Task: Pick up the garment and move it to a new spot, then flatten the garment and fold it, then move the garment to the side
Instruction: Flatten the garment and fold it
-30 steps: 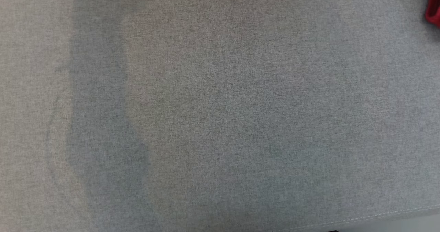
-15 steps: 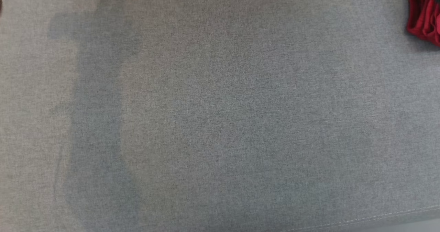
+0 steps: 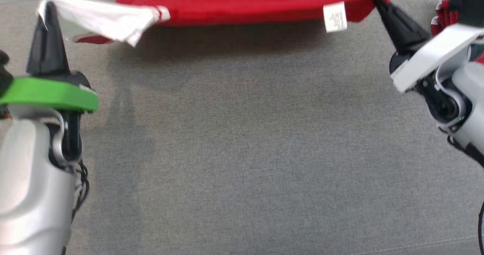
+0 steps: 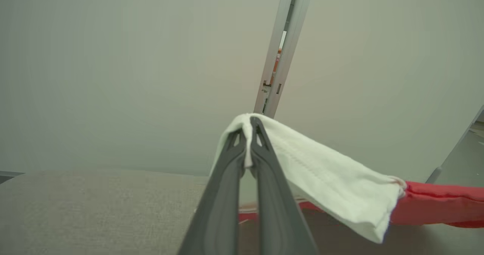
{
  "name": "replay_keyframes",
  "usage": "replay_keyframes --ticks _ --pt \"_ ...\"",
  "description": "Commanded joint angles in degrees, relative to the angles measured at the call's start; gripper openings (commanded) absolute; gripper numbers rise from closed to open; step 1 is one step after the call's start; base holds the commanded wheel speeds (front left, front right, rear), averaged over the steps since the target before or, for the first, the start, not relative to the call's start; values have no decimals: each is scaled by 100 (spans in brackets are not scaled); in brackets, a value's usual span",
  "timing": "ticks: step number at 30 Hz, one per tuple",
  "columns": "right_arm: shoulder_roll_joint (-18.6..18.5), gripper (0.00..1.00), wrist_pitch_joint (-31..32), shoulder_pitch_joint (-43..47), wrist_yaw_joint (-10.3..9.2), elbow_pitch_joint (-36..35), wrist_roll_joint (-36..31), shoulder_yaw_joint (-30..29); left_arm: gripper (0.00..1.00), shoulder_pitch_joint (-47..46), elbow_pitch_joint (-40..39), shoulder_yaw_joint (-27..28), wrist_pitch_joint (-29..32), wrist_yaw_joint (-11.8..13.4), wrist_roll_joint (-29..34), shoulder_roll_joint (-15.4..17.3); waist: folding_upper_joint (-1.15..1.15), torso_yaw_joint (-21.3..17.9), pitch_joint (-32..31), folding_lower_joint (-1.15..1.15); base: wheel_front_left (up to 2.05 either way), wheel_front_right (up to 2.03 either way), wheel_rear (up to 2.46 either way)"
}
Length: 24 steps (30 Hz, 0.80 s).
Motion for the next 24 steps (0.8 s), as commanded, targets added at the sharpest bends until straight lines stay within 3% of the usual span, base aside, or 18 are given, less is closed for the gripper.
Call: replay_keyframes --ticks 1,11,24 --pt "-53 0 -38 289 -4 -110 57 -21 0 348 -174 61 -15 68 13 -72 0 54 -143 1 0 0 0" --pt "-154 0 -39 2384 -4 -739 -54 -496 0 2699 -1259 440 -16 429 164 -629 0 100 -495 1 0 0 0" --pt "-214 0 -37 4521 -4 -898 -306 -1248 0 4542 -1349 471 -15 305 476 -1273 0 270 -1010 1 0 0 0"
